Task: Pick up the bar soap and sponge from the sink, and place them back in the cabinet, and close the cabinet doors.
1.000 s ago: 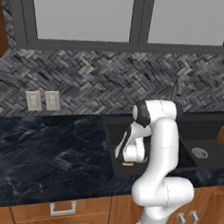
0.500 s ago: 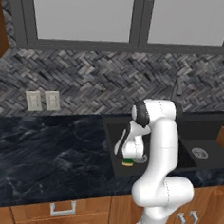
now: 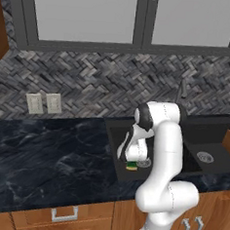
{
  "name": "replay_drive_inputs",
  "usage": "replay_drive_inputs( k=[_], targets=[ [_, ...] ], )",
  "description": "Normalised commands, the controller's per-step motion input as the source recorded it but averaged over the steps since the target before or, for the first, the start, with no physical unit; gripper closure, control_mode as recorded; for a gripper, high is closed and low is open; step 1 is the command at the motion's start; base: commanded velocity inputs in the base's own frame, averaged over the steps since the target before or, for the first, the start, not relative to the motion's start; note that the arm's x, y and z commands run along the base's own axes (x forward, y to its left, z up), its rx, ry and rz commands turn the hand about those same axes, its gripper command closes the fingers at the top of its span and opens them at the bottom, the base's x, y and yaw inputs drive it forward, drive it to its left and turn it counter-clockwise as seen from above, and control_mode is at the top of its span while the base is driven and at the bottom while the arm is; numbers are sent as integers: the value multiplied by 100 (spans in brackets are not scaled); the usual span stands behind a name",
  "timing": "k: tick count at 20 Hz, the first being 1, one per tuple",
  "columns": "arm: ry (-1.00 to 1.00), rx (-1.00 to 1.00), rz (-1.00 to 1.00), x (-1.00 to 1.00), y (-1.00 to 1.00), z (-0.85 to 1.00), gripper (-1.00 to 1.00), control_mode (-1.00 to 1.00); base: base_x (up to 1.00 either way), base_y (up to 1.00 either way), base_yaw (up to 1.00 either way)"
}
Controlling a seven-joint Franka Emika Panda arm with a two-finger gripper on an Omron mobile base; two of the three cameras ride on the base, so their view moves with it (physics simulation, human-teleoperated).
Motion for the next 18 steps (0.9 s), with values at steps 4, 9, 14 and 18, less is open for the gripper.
replay_drive_inputs(
  k=[4,9,14,18],
  targets=[
    [0,0,0,-6,-8,20,100,-100,0,0,0],
    [0,0,0,-14,-21,52,100,-100,0,0,0],
    [0,0,0,-10,-11,54,100,-100,0,0,0],
    [0,0,0,-11,-2,56,100,-100,0,0,0]
  ],
)
